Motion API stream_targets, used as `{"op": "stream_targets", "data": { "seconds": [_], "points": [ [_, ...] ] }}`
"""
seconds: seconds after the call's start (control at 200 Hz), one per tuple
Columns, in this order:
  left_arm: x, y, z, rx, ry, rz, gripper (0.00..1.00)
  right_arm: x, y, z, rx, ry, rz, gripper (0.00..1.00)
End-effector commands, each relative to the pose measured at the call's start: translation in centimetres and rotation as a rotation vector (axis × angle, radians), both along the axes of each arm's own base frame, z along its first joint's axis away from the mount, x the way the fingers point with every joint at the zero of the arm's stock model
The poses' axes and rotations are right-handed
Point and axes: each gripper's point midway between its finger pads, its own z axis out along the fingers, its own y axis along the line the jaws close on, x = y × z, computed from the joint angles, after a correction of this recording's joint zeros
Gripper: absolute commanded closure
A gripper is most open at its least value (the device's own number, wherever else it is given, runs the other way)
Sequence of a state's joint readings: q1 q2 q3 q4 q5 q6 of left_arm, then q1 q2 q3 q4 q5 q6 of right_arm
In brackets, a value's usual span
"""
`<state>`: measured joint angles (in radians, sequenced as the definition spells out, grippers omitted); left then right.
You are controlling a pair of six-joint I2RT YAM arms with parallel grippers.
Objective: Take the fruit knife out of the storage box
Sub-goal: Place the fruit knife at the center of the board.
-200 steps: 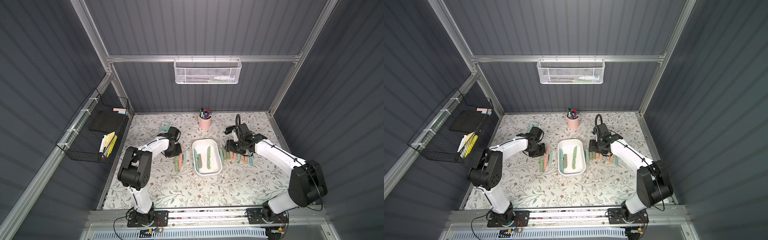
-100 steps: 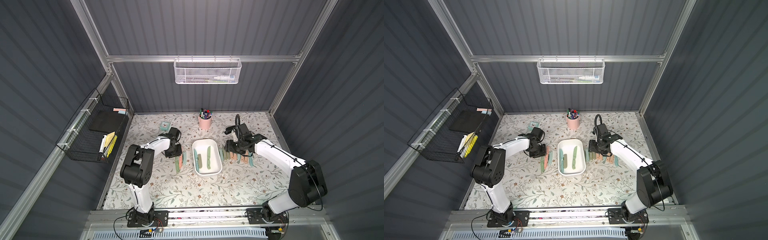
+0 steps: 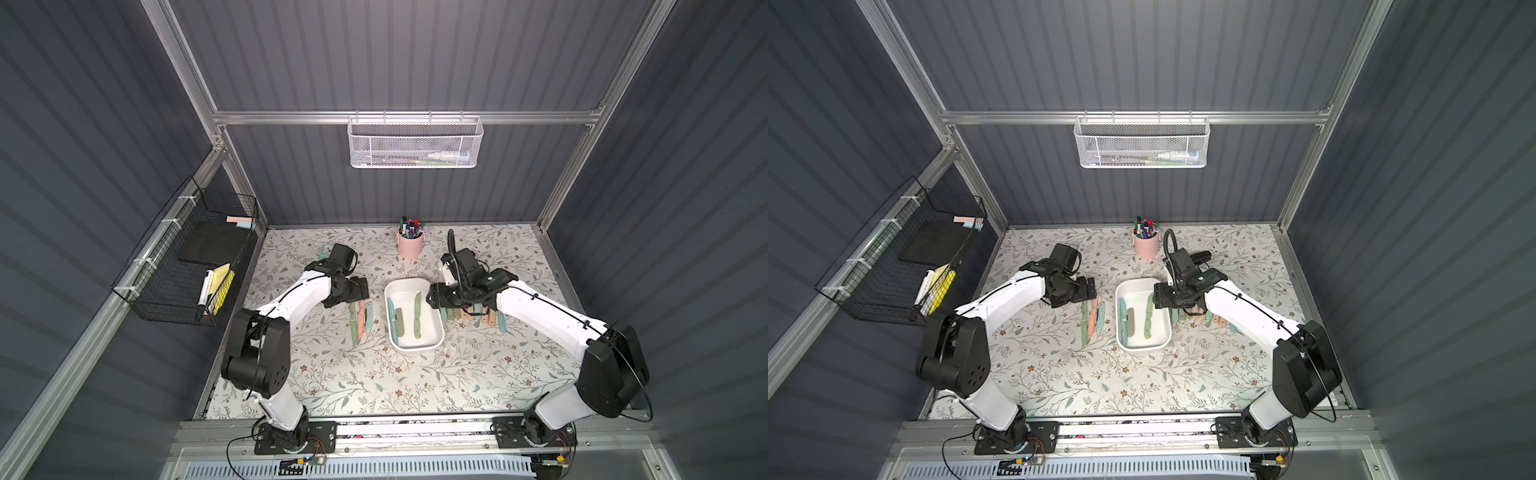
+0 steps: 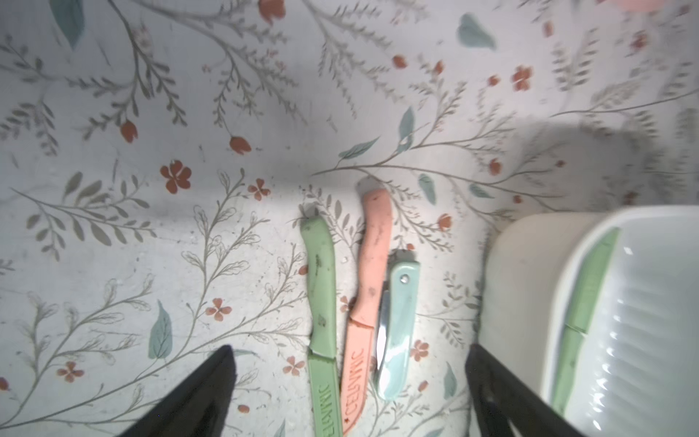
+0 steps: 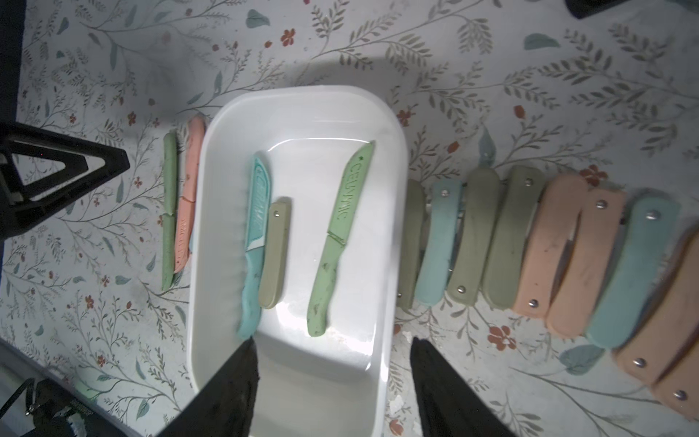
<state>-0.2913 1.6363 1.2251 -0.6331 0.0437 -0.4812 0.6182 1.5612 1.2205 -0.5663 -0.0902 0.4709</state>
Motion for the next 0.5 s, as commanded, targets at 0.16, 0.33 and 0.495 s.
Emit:
{"op": "stream_targets", "data": {
  "seconds": [0.16,0.33,0.495],
  "points": [
    [-2.0,-1.1,5.6,-0.076,-0.089,-0.135,0.01,-0.9,2.8,-3.7,-0.171,0.108,0.043,0.32],
    [-3.6,-1.5,6.1,-0.082,-0.106,-0.237,0.01,-0.8,3.2,-6.5,-0.255,0.215,0.012,0.33],
    [-4.2,-1.0,6.5,-0.080,-0.126,-0.205,0.00,-0.5,3.2,-8.5,-0.327,0.269,-0.031,0.34]
  ]
}}
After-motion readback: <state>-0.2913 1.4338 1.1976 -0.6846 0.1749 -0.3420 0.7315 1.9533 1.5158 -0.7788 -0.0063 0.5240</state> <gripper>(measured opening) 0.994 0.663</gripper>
